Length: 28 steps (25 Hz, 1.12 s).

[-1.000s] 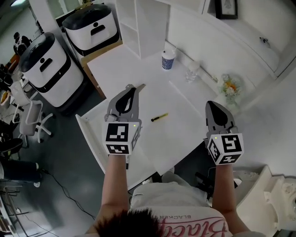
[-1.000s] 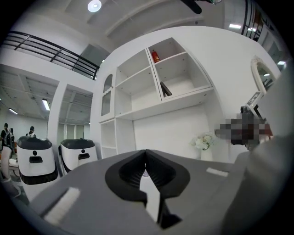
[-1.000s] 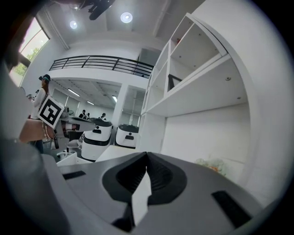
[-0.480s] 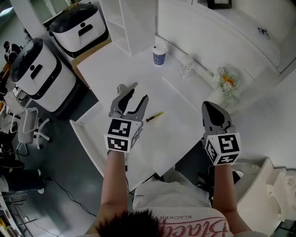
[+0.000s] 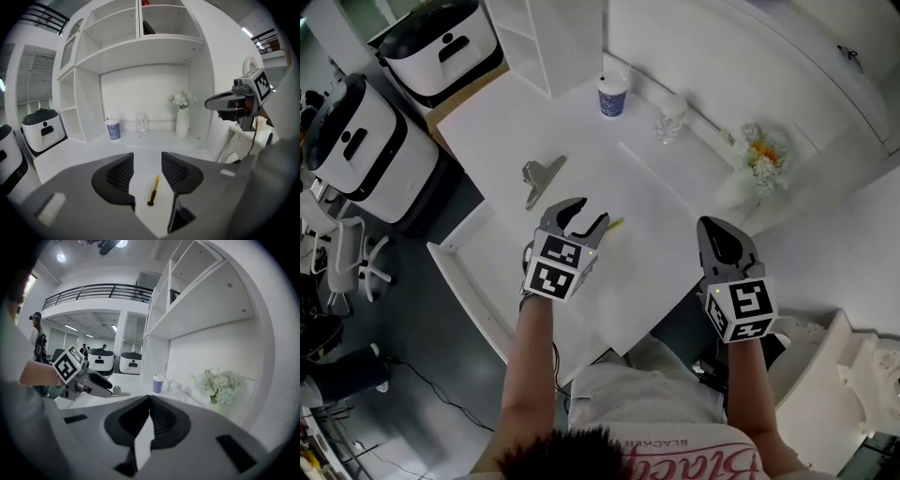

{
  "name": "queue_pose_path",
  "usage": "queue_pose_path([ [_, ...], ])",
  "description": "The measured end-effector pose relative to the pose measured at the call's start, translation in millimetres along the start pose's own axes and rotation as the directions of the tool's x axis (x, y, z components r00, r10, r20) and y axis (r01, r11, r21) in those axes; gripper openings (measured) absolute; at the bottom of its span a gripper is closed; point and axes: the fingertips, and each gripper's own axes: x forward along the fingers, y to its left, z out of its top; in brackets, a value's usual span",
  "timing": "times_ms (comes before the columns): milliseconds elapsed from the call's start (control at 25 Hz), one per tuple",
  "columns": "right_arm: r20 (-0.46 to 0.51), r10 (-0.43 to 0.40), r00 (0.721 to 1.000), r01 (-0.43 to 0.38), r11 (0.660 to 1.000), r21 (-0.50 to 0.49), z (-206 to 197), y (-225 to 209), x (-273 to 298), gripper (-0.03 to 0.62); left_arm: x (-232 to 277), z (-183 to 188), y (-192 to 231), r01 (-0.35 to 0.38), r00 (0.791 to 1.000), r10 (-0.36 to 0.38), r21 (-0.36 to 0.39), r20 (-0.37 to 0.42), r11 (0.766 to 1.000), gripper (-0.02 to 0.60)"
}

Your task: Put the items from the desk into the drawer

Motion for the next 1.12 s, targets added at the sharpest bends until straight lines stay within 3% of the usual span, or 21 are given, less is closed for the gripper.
queue_pose_path([
  [320, -0.063, 0.016, 0.998, -0.014, 1.0, 0.019, -24.5, 10.6, 2.7, 0.008, 34.1, -43.6, -15.2, 0.101, 0.985, -0.105, -0.033, -0.136, 0.994, 0.192],
  [720, -0.122, 0.027, 0.992, -0.023, 0.999, 0.039, -51.1, 15.6, 8.6, 0.008, 76.6, -107.0, -28.5, 0.236, 0.907, -0.22, -0.001, -0.358, 0.972, 0.19],
  [920, -0.135, 0.031, 0.99, -0.026, 0.999, 0.034, -55.8, 14.5, 8.0, 0.008, 90.6, -123.5, -30.7, 0.249, 0.885, -0.237, -0.022, -0.4, 0.968, 0.187],
  [1120, -0.143, 0.036, 0.989, -0.032, 0.999, 0.03, -58.6, 14.5, 5.4, 0.008, 93.0, -124.8, -28.7, 0.23, 0.89, -0.225, -0.034, -0.396, 0.972, 0.165],
])
